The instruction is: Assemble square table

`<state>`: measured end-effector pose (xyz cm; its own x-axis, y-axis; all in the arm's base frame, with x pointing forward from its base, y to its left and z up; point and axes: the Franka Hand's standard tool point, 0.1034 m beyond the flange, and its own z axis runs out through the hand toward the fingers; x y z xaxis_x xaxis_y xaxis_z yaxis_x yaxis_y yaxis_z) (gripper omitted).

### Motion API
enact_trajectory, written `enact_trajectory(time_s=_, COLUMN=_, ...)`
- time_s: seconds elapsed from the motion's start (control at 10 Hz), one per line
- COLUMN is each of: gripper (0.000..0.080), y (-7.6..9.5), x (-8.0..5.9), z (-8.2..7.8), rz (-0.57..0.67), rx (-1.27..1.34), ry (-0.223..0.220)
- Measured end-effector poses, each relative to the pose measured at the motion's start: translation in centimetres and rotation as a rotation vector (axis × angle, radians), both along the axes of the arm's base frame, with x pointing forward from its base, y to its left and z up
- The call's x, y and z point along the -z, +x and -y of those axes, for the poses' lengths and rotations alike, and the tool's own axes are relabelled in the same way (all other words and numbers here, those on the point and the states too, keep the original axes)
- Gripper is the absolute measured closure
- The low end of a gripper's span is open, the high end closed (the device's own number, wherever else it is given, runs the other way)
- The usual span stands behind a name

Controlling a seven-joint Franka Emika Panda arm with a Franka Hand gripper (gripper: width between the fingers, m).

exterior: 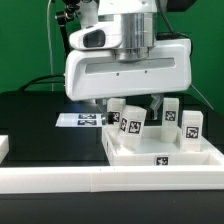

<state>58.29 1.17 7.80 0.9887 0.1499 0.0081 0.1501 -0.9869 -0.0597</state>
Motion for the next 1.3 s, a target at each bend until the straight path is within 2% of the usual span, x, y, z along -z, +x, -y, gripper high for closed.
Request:
enact_trajectory(time_s=0.1, gripper=0.0403, y=0.0, x=0.0, z=0.0, rz=0.0, rx=0.0, ry=0.0)
enact_trajectory(time_s=0.2, gripper=0.0403, y=0.03, x=-0.02, z=0.16, rz=0.001, rx=0.002, ry=-0.001)
enact_trajectory(time_s=0.3, gripper=0.0508, y=0.02, x=0.0, z=0.21, rz=0.001, rx=0.003, ry=-0.002)
enact_trajectory(time_s=0.7, gripper=0.0508, y=0.02, x=0.0, z=0.23, rz=0.0, rx=0.028, ry=-0.001)
enact_trajectory(time_s=1.3, gripper=0.0508, y=0.0, x=0.11, z=0.22, rz=-0.028, rx=0.598, ry=0.032)
